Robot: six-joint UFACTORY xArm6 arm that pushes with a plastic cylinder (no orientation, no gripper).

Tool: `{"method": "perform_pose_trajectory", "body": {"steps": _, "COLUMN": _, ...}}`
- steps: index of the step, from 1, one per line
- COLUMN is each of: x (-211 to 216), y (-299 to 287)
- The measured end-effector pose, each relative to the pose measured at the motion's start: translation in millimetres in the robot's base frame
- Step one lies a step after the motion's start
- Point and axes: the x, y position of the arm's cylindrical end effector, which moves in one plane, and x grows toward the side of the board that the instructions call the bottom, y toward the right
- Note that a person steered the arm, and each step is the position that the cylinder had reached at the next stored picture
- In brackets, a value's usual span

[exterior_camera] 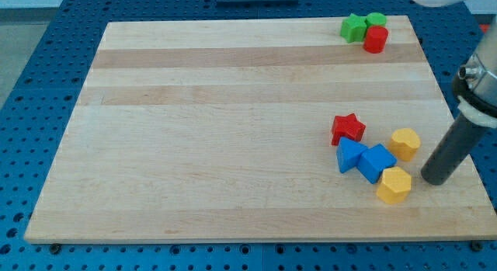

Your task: Move yellow heart closer to red star

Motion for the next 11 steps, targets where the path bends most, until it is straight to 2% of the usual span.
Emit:
{"method": "perform_pose_trajectory", "body": {"steps": 5, "x": -62, "y": -13}}
{"method": "perform_pose_trajectory", "body": {"steps": 9, "x": -75, "y": -52}}
{"method": "perform_pose_trajectory", "body": {"steps": 11, "x": -111, "y": -54}}
